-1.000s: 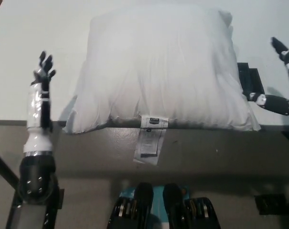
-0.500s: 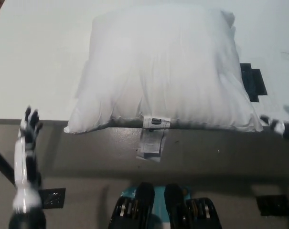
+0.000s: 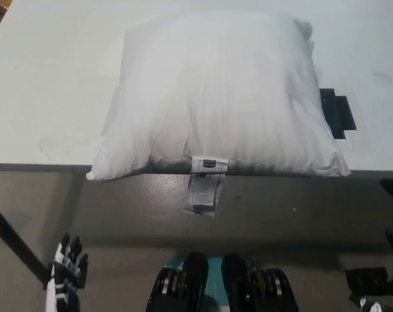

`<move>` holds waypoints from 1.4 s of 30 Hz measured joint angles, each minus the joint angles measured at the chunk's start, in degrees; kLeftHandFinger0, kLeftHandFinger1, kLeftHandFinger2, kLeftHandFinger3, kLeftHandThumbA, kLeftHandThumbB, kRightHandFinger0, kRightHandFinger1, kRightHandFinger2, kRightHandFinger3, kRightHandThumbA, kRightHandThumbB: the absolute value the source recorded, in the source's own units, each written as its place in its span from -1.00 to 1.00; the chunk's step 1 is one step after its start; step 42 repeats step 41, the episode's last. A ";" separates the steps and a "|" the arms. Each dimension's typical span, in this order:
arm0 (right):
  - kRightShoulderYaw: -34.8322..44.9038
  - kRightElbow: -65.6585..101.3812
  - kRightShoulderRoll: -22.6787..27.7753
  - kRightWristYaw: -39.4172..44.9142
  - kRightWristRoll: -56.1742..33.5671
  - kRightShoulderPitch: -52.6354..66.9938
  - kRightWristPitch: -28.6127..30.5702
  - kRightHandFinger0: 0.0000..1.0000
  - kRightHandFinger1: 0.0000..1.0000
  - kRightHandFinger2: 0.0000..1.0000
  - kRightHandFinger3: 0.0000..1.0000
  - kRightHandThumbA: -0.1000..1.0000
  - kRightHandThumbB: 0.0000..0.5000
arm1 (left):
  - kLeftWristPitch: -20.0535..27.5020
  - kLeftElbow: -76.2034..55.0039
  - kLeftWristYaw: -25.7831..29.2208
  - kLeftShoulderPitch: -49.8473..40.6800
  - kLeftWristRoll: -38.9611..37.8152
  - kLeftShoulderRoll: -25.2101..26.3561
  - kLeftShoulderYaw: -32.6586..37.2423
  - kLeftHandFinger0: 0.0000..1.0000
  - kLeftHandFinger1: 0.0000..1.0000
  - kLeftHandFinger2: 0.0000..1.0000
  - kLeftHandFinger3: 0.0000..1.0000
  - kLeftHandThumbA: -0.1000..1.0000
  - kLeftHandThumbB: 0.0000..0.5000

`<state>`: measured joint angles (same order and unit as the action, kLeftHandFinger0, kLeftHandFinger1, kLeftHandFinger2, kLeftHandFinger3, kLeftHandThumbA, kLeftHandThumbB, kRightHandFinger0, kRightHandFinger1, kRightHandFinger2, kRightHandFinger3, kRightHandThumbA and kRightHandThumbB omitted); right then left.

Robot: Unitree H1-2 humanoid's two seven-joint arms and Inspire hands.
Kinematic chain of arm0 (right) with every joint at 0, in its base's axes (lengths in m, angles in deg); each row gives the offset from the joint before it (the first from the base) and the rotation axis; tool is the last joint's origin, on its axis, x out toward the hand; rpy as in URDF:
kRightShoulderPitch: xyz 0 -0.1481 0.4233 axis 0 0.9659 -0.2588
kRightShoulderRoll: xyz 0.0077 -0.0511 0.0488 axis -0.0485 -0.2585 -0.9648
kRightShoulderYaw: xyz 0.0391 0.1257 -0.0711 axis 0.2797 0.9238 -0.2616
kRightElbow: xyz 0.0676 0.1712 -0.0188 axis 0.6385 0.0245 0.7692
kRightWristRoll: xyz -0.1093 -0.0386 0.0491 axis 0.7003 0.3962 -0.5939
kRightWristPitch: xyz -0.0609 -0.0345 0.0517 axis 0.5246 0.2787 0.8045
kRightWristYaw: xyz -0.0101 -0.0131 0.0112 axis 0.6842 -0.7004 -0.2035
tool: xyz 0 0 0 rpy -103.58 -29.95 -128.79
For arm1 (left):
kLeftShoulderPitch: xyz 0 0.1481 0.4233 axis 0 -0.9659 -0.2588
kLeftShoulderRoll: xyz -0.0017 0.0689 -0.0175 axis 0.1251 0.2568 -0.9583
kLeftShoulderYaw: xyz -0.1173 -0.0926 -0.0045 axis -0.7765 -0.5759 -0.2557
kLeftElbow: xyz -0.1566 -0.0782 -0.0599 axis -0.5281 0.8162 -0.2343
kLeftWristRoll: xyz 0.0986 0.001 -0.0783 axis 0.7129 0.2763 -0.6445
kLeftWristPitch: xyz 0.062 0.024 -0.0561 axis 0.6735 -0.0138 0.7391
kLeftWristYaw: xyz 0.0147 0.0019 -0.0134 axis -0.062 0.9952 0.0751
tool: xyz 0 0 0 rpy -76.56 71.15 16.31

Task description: The robot uses both hands to lift the pillow and then drops it on the table

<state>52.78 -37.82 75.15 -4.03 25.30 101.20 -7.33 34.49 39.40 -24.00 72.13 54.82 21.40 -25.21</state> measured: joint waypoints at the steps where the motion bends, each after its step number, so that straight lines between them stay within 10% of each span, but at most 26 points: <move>1: -0.09 -0.55 -0.10 -0.20 0.85 0.01 0.86 1.00 1.00 1.00 1.00 1.00 0.08 | 0.03 0.24 0.22 -0.42 0.70 0.46 1.17 1.00 1.00 1.00 1.00 1.00 -0.51; 42: -0.39 -3.26 -2.64 -4.29 16.55 -2.42 8.59 1.00 1.00 1.00 1.00 1.00 0.25 | 0.92 2.71 14.78 1.80 7.63 10.03 15.67 1.00 1.00 1.00 1.00 1.00 -0.33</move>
